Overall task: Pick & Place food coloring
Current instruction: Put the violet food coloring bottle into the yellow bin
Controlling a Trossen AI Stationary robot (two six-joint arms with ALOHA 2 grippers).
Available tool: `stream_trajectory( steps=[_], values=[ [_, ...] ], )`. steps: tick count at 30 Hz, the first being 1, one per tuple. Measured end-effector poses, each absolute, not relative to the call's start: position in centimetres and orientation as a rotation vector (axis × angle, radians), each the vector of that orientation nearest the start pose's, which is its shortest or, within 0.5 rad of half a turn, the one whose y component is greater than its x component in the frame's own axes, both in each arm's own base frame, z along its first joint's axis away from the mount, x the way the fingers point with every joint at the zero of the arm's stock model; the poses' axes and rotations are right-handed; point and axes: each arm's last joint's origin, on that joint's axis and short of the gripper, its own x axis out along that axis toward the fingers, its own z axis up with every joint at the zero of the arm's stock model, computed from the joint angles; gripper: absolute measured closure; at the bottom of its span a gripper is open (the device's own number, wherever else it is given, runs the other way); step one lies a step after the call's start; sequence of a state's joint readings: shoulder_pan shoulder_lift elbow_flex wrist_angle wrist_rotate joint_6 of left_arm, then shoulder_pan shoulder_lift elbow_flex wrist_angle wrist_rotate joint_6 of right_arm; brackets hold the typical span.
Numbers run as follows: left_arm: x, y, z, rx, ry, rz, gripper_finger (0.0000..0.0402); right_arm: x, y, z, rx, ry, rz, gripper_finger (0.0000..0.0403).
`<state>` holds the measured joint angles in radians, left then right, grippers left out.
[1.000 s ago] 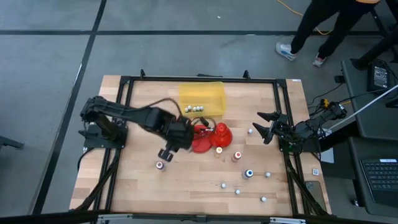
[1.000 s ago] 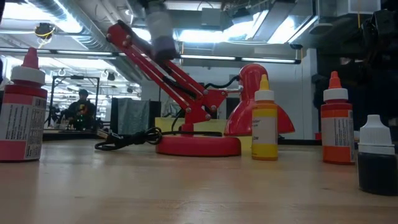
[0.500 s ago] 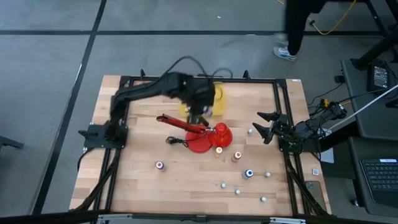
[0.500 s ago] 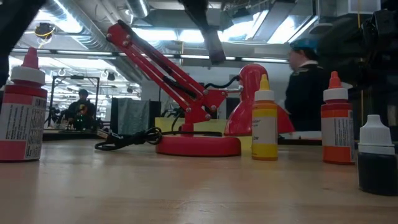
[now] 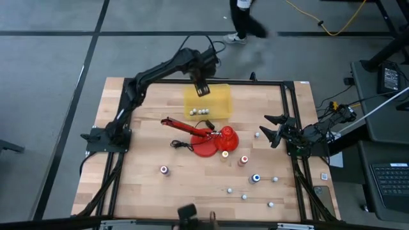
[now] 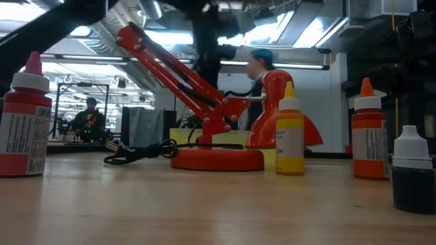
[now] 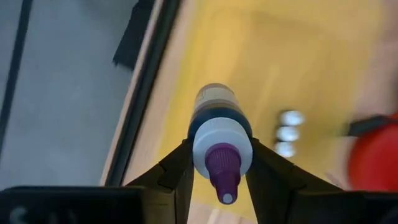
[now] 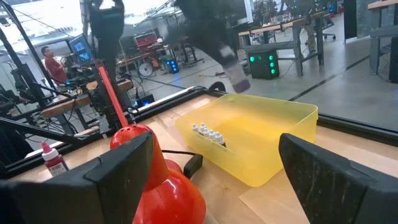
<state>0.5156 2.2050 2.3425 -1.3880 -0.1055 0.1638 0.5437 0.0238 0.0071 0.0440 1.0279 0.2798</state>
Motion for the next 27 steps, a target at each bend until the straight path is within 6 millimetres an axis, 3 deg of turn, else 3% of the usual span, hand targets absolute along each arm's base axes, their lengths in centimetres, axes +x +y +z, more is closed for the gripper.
stream_trajectory(
  steps=[4,18,27],
  values=[
    [37.5,24.3,29.5,-0.218,1.353,0.476,0.0279,8.5,2.3,16.8,0.294,-0.087,-0.478,0.0056],
    [37.1,25.5,25.2,-0.325,1.406,0.476,0.0277,8.5,2.3,16.8,0.293,-0.087,-0.478,0.0056],
    [36.3,26.6,25.2,-0.366,1.391,0.525,0.0280,8.5,2.3,16.8,0.293,-0.087,-0.479,0.0056]
  ],
)
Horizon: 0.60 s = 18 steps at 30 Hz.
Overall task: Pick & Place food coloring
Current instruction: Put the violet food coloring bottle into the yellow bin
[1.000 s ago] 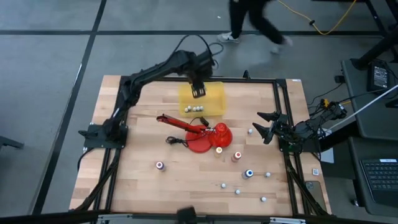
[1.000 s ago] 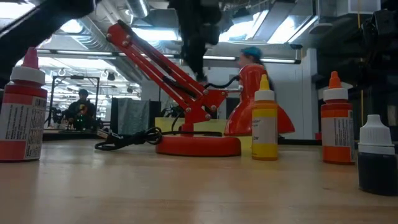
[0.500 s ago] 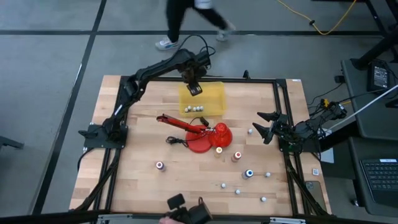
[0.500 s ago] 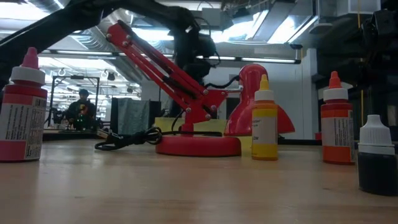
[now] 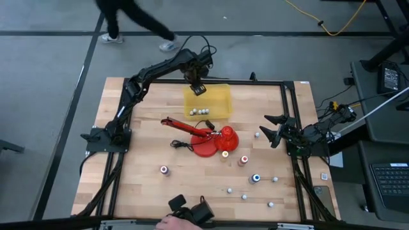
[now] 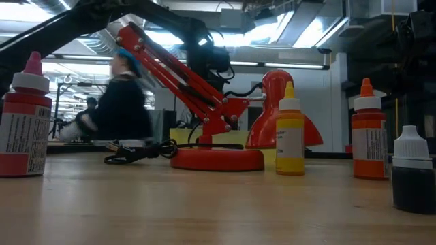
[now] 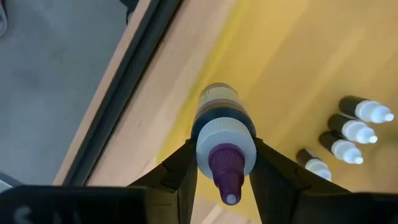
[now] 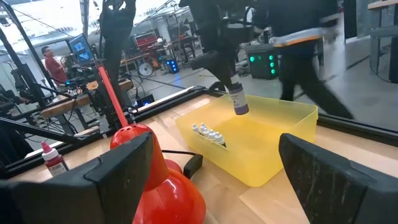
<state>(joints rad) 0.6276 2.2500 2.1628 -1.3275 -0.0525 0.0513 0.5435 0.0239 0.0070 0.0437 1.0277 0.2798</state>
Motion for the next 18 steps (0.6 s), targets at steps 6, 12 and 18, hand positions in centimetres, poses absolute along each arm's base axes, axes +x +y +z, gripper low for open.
stream_trajectory(
  steps=[6,12,18],
  values=[
    [35.8,26.7,24.1,-0.394,1.435,0.525,0.0277,8.5,2.3,16.8,0.294,-0.087,-0.478,0.0056],
    [35.5,26.5,22.2,-0.399,1.478,0.523,0.0280,8.5,2.3,16.8,0.294,-0.087,-0.478,0.0056],
    [35.6,26.8,22.2,-0.378,1.465,0.547,0.0274,8.5,2.3,16.8,0.293,-0.086,-0.478,0.0056]
  ],
)
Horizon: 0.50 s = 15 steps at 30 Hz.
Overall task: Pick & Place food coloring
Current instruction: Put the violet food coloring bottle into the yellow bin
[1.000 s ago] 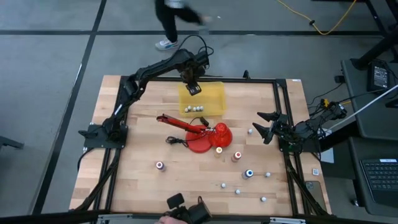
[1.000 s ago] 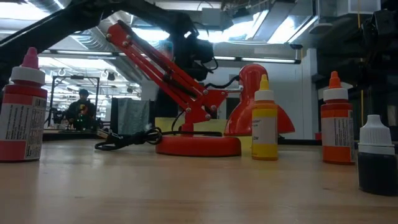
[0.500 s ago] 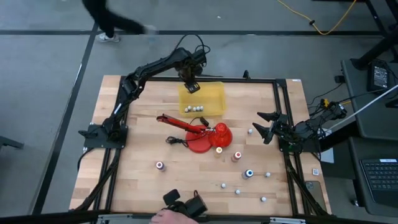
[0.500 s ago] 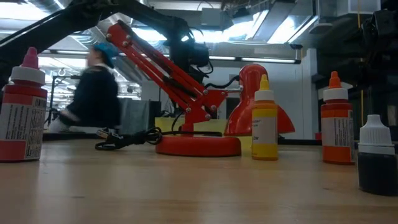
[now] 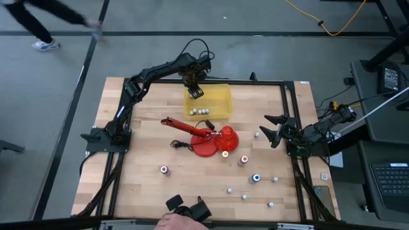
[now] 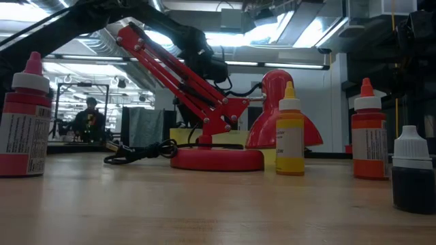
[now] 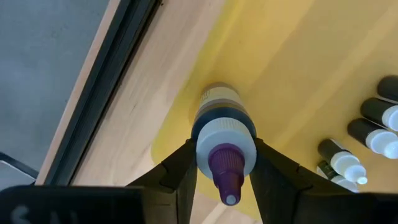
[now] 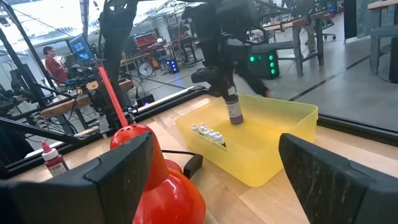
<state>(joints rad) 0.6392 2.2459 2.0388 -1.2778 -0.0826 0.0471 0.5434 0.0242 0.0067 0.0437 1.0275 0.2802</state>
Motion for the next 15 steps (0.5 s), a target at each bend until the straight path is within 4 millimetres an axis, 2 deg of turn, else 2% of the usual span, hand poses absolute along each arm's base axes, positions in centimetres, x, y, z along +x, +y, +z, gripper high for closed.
stream_trajectory(
  steps=[10,15],
  values=[
    [35.3,26.8,22.6,-0.382,1.480,0.588,0.0272,8.5,2.3,16.8,0.293,-0.087,-0.478,0.0056],
    [34.7,26.8,24.4,-0.350,1.448,0.635,0.0257,8.5,2.3,16.8,0.293,-0.087,-0.478,0.0056]
  ],
)
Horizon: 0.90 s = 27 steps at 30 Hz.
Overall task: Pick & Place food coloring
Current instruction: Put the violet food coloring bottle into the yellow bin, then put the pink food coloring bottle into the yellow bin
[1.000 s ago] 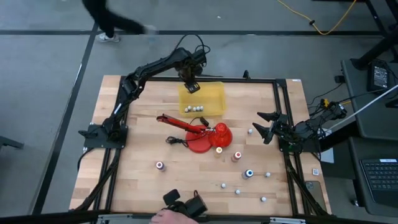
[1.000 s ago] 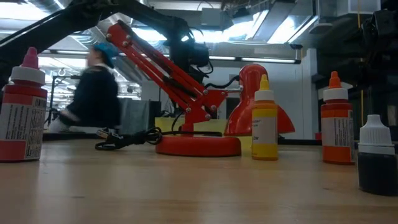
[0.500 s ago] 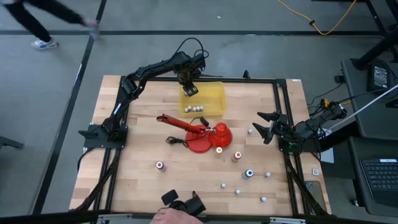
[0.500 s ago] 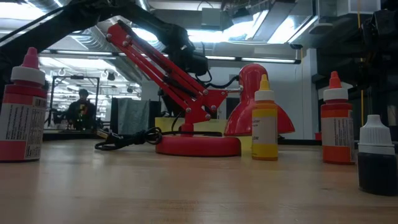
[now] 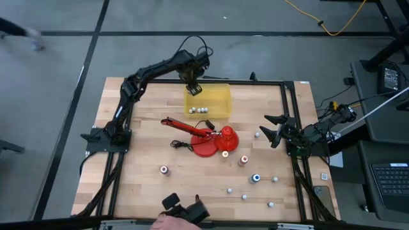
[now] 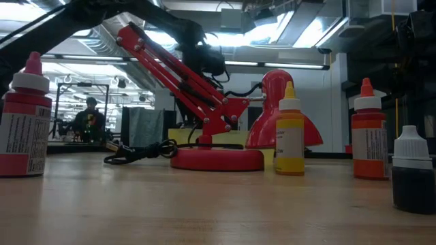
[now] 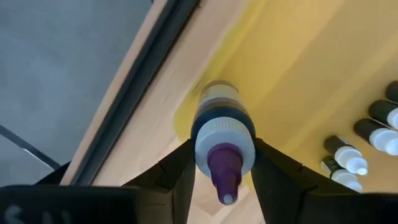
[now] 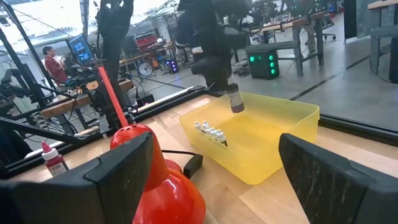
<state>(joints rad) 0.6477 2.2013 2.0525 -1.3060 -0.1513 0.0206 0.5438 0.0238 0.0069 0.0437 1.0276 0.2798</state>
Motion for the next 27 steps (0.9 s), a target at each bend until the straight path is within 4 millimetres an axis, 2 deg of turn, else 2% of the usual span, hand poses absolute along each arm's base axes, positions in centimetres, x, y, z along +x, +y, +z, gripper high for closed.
stream_trajectory(
  steps=[7,10,14,17,20,23,27],
  values=[
    [34.5,26.7,24.8,-0.375,1.433,0.608,0.0205,8.5,2.3,16.8,0.293,-0.087,-0.478,0.0056],
    [34.7,26.3,24.6,-0.374,1.435,0.577,0.0193,8.5,2.3,16.8,0.293,-0.087,-0.478,0.0056],
    [34.8,26.1,24.7,-0.312,1.455,0.630,0.0182,8.5,2.3,16.8,0.293,-0.087,-0.478,0.0056],
    [34.5,26.0,25.7,-0.273,1.445,0.676,0.0170,8.5,2.3,16.8,0.293,-0.087,-0.478,0.0056],
    [34.1,25.3,27.6,-0.237,1.405,0.703,0.0154,8.5,2.3,16.8,0.293,-0.087,-0.478,0.0056],
    [34.3,23.0,30.2,-0.170,1.341,0.673,0.0129,8.5,2.3,16.8,0.294,-0.087,-0.478,0.0056],
    [34.9,17.2,34.3,-0.008,1.254,0.545,0.0094,8.5,2.3,16.8,0.293,-0.087,-0.478,0.0056]
  ],
)
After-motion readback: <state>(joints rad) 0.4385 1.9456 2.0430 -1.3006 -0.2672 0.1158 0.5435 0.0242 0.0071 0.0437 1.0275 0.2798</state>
